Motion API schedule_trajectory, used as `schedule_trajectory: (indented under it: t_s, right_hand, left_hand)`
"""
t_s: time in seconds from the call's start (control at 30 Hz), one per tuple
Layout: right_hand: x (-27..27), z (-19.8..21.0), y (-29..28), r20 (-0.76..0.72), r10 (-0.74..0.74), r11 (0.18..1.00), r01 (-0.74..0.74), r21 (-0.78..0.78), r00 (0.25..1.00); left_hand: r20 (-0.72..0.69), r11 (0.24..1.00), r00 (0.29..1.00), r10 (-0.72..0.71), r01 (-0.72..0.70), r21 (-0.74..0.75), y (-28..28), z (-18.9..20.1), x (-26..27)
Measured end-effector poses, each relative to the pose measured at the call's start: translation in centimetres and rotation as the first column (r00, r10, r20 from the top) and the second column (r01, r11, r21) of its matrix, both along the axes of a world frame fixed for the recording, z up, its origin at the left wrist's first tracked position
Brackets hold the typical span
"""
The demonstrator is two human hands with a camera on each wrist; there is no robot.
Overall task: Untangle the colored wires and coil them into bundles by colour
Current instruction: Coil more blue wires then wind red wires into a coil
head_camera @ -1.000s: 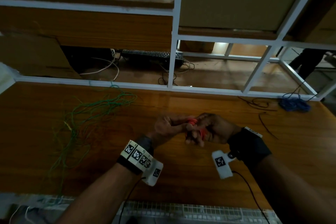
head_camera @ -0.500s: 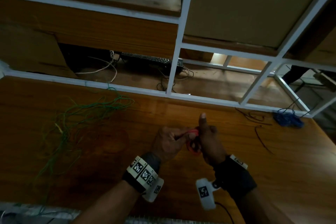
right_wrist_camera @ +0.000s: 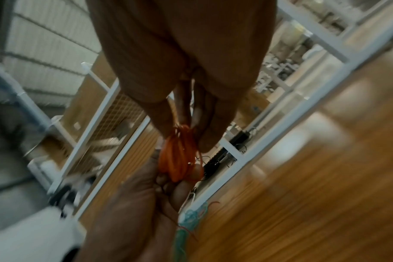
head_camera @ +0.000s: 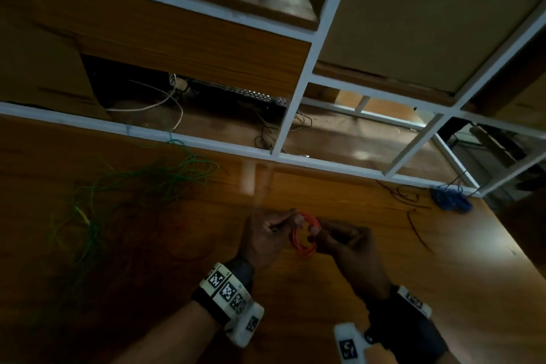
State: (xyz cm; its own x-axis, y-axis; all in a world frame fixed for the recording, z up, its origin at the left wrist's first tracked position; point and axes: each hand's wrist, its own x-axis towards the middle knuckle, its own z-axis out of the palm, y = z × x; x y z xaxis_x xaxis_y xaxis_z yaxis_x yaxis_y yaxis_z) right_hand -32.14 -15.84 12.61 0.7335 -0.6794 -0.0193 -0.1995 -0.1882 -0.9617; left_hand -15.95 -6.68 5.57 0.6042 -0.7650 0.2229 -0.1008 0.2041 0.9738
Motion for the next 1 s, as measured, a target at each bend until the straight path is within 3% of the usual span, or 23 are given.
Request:
schedule_trajectory:
  t_s: [0.1,0.2,0.27,0.33,0.43,0.5,0.6,0.73,0.8,1.0]
  right_hand:
    - [0.1,-0.8,0.5,0.001,-0.111,0.993,0.110,-0.034,0.994]
    - [-1.2,-1.7,-0.6,-0.023,-0.118,0.992,0.117,-0.049,0.993]
    - [-2.5,-2.0,-2.0,-0.050,-0.112,0.992,0.108,-0.064,0.992]
    - [-3.9,-2.1,-3.5,-0.072,-0.101,0.992,0.095,-0.084,0.992]
    - [-5.9,-2.1,-6.4,-0.104,-0.037,0.983,0.017,-0.184,0.994]
    - [-7.2,-2.4,-8.9,-0.123,0.013,0.962,-0.047,-0.270,0.992]
    - [-9.3,-2.7,-12.3,-0.080,0.060,0.933,-0.084,-0.351,0.995]
    - [-12.6,-1.7,-16.9,-0.159,0.013,0.960,-0.057,-0.275,0.987]
    - [-14.1,-1.2,-18.9,-0.199,0.030,0.960,-0.084,-0.267,0.980]
    - [-16.4,-1.6,-24.2,-0.215,0.086,0.943,-0.149,-0.296,0.973]
  left_hand:
    - [-0.112,0.985,0.989,-0.101,0.115,0.129,0.0,-0.8,0.2]
    - [-0.141,0.955,0.969,-0.204,0.228,0.189,0.2,-0.5,0.0]
    - [-0.145,0.950,0.974,-0.174,0.205,0.235,0.1,1.3,0.3]
    - [-0.285,0.956,0.952,-0.116,0.184,0.227,-0.9,3.7,1.2]
    - [-0.303,0.936,0.928,-0.219,0.287,0.204,-4.7,6.9,2.0]
    - [-0.220,0.853,0.899,-0.378,0.431,0.294,-7.8,7.6,0.5]
    - [-0.091,0.692,0.817,-0.569,0.535,0.484,-11.5,6.5,-3.3]
    - [-0.372,0.622,0.761,-0.531,0.649,0.438,-15.2,5.5,-7.0]
    - [-0.444,0.608,0.730,-0.520,0.681,0.408,-17.2,5.4,-8.6]
    - [-0.392,0.627,0.782,-0.485,0.623,0.468,-22.7,5.3,-12.1]
